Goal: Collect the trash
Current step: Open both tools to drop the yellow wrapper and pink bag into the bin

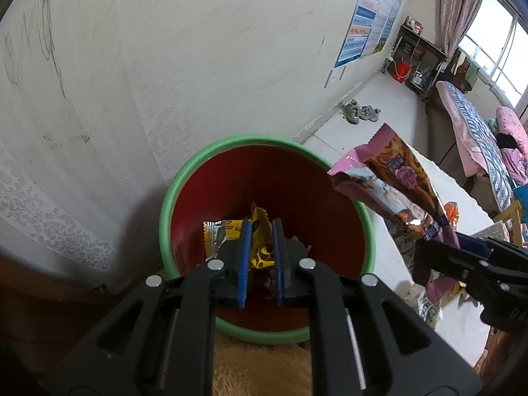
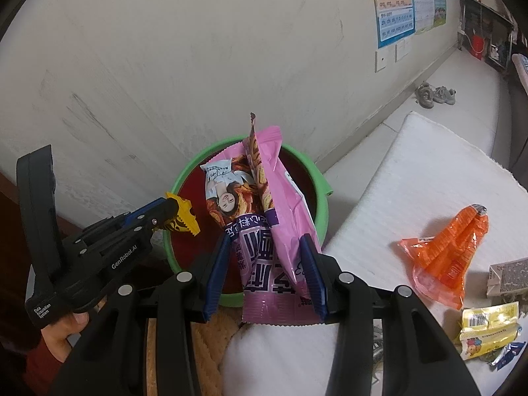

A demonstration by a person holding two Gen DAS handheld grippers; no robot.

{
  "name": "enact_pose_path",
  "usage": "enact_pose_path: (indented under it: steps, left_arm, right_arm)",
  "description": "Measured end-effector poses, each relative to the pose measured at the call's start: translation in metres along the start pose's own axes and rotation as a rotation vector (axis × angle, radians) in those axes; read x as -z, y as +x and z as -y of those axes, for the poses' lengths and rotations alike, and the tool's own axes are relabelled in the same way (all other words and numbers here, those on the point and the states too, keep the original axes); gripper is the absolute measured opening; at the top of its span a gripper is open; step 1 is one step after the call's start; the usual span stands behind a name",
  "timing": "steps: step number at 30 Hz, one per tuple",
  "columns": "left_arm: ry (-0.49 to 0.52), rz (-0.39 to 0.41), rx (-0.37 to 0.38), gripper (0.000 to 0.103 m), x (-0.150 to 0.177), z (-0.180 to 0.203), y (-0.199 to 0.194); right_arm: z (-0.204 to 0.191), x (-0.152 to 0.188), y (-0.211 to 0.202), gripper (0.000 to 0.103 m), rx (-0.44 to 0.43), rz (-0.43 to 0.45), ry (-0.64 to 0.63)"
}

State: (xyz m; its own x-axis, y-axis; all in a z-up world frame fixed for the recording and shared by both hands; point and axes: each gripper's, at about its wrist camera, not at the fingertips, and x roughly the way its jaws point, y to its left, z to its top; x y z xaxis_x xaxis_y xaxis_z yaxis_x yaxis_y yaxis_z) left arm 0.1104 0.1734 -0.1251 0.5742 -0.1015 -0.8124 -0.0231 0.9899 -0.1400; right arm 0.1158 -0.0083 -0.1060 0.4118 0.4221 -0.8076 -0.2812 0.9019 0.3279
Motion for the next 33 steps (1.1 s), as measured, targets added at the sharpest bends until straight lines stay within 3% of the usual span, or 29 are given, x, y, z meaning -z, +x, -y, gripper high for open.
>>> enact_pose_path:
  steps: [15,17,18,19,33]
  left_arm:
    - [-0.015,0.0,-0.006,0.012,-0.012,-0.011,0.014]
    - [-0.03,0.004,-0.017,0.022,-0.013,-0.011,0.014]
    - [-0.041,0.007,-0.014,0.043,-0.013,-0.011,0.014]
    - [-0.05,0.015,-0.015,0.056,-0.014,-0.012,0.014]
    - [-0.032,0.053,-0.015,0.07,-0.002,-0.001,-0.015]
  right_arm:
    - [-0.003,-0.012,0.019,0.045,-0.014,-0.008,-0.01]
    - [-0.003,-0.011,0.019,0.049,-0.016,-0.006,-0.014]
    - [-0.003,-0.011,0.019,0.049,-0.018,-0.005,-0.014]
    - [-0.004,-0.011,0.019,0.049,-0.022,-0.004,-0.012]
    - [0.015,0.013,-0.026,0.055,-0.027,0.046,0.033]
